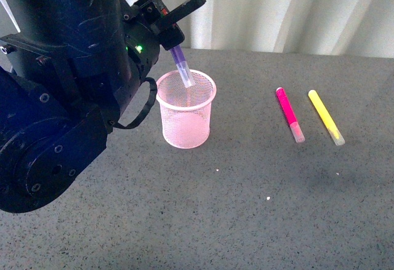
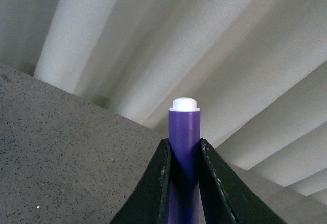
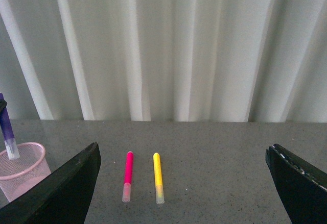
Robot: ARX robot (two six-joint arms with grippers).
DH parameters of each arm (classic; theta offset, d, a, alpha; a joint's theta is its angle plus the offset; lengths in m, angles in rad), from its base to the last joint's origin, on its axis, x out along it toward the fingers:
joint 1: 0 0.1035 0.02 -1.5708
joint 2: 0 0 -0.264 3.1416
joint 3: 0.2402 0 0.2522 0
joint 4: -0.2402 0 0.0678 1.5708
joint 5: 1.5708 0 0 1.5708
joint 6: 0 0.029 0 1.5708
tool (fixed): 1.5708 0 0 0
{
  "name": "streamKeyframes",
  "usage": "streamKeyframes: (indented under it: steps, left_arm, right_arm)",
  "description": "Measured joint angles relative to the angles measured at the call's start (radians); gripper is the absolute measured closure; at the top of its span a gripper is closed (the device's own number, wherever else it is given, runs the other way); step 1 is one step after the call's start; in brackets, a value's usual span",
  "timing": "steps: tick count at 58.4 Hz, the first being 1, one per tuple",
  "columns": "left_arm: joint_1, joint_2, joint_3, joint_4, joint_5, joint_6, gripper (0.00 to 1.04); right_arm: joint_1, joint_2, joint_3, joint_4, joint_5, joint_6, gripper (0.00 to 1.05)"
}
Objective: Insert purple and pink pens into pink cup
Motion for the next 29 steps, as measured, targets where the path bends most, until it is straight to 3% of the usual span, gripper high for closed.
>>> streamKeyframes:
  steps: [15, 29]
  left_arm:
    - [0.008, 0.014, 0.001, 0.024, 0.022, 0.008, 0.92]
    - [0.018, 0.014, 0.000, 0.036, 0.030, 0.011, 0.52]
  right_arm:
    - [0.000, 0.000, 0.000, 0.000, 0.000, 0.000, 0.07]
    - [0.000, 0.000, 0.000, 0.000, 0.000, 0.000, 0.07]
